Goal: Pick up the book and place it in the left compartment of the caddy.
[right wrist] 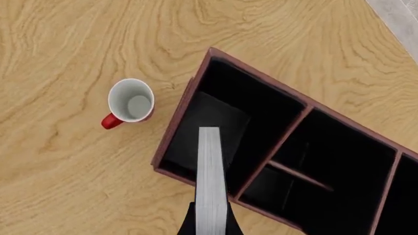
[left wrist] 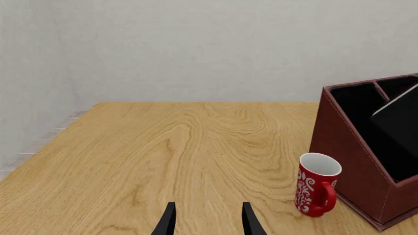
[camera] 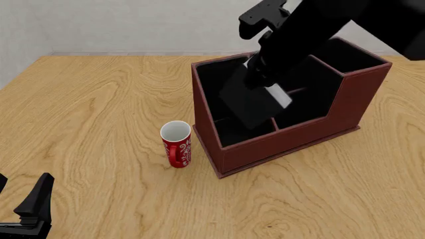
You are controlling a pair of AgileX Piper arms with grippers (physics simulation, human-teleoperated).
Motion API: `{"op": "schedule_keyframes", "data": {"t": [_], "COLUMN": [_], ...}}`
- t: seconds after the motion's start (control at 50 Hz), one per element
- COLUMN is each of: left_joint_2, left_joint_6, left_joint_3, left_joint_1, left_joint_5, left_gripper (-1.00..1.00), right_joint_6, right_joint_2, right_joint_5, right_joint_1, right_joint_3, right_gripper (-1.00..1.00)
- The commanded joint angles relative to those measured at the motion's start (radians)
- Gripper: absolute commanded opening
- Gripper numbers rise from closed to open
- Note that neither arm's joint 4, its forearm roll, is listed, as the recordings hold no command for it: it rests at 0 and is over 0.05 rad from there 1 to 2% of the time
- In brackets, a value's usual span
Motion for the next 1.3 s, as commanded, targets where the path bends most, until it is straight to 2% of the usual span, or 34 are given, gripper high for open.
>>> {"op": "schedule_keyframes", "data": {"t": [0.02, 0.54, 1.3], "left_joint_2": [0.000, 0.000, 0.000], "left_joint_6": [0.000, 0.000, 0.000], "left_joint_3": [0.000, 0.000, 0.000], "left_joint_1": [0.000, 0.000, 0.000], "left_joint_5": [0.000, 0.000, 0.000], "left_gripper": [1.00, 1.00, 1.00], "right_joint_6": [0.027, 0.058, 0.081], "right_joint_2": [0.022, 0.078, 0.169], "right_joint_5": [0.000, 0.000, 0.000], "right_joint_1": [0.006, 0.025, 0.005], "right_joint_3": [-0.020, -0.053, -0.105], "right_gripper": [-1.00, -1.00, -1.00]}}
